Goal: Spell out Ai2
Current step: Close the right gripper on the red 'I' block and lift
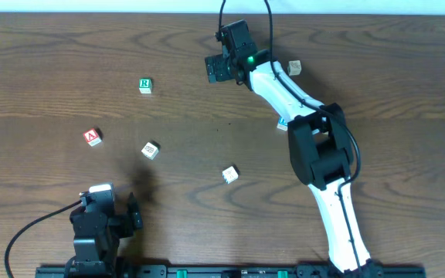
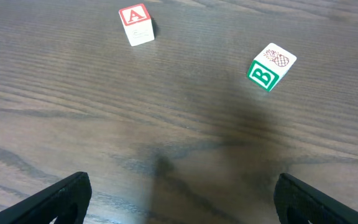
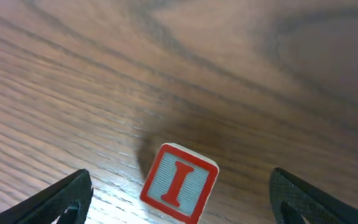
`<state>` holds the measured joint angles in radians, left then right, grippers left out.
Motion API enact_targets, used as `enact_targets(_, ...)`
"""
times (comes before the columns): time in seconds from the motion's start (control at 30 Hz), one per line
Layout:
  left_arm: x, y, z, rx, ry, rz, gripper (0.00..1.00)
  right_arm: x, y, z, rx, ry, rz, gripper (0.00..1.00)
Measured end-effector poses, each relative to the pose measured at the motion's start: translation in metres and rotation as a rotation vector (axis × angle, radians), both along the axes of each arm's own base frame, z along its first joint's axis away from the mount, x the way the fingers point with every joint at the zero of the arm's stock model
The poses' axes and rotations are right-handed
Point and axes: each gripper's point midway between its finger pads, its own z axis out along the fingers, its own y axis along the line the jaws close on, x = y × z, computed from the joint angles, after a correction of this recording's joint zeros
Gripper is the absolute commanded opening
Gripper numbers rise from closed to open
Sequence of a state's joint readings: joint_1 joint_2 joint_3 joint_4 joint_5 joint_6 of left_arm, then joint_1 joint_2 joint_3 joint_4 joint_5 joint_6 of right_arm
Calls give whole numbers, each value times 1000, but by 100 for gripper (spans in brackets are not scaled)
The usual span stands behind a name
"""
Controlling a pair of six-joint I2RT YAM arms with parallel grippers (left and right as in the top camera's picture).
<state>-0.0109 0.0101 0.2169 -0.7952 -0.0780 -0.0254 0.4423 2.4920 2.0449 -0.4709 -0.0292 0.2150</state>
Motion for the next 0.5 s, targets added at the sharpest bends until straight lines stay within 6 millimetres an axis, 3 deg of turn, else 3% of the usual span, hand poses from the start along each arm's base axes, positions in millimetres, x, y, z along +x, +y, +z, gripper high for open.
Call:
enact_targets(0.2, 0, 0, 0, 0, 0, 0, 95, -1, -1, -15, 12, 30, -31, 73)
enact_targets(0.5, 0, 0, 0, 0, 0, 0, 95, 2, 2, -12, 30, 15, -43, 47)
